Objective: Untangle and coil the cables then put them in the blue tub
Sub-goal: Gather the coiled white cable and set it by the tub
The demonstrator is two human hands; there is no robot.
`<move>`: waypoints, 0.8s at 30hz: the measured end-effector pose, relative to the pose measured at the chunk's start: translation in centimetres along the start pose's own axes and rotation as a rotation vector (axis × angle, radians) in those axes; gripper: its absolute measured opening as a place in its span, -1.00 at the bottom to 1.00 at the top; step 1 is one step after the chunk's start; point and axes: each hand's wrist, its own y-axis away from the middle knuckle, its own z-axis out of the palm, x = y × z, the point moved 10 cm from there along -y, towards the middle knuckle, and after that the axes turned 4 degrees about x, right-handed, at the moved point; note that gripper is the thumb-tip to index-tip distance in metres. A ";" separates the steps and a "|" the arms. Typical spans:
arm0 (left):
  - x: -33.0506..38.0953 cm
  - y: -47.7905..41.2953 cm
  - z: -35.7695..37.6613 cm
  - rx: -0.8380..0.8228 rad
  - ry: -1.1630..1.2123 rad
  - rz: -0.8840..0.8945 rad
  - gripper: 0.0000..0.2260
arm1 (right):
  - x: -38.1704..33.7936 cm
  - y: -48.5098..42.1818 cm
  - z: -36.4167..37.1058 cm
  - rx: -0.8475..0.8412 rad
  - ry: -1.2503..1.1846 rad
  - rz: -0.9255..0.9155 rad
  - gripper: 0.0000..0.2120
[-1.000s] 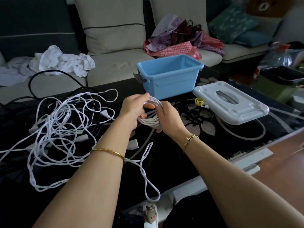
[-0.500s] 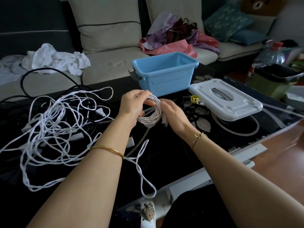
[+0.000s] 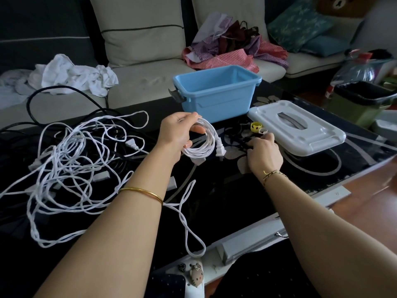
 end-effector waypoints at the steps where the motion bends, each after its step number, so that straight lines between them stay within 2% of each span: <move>1: 0.0 0.0 0.0 0.001 0.001 0.001 -0.86 | 0.2 -0.1 0.2 0.000 -0.035 0.012 -0.77; 4: 0.0 -0.1 -0.1 0.006 0.006 0.000 -0.86 | -0.7 0.0 -0.5 0.055 -0.152 -0.069 -0.84; 6: 0.0 -0.1 -0.2 0.010 0.011 -0.003 -0.85 | -1.1 -0.2 -1.6 0.107 -0.324 -0.094 -0.85; 9: 0.1 0.0 -0.2 0.014 0.018 -0.005 -0.86 | -0.6 -0.5 -2.1 0.088 -0.726 0.009 -0.90; 12: 0.2 0.3 -0.3 0.013 0.029 -0.005 -0.87 | -0.2 -0.1 -1.3 -0.008 -1.154 0.175 -0.89; 15: 0.5 0.7 -0.6 0.018 0.035 -0.006 -0.85 | -1.2 0.7 -1.3 -0.104 -1.471 0.246 -0.87; 20: 1.1 1.4 -1.4 0.026 0.045 0.003 -0.84 | -4.2 1.3 -0.5 -0.302 -1.675 0.252 -0.84; 24: 1.6 2.0 -2.6 0.027 0.032 0.013 -0.87 | -5.3 2.0 1.0 -0.413 -1.663 0.329 -0.85</move>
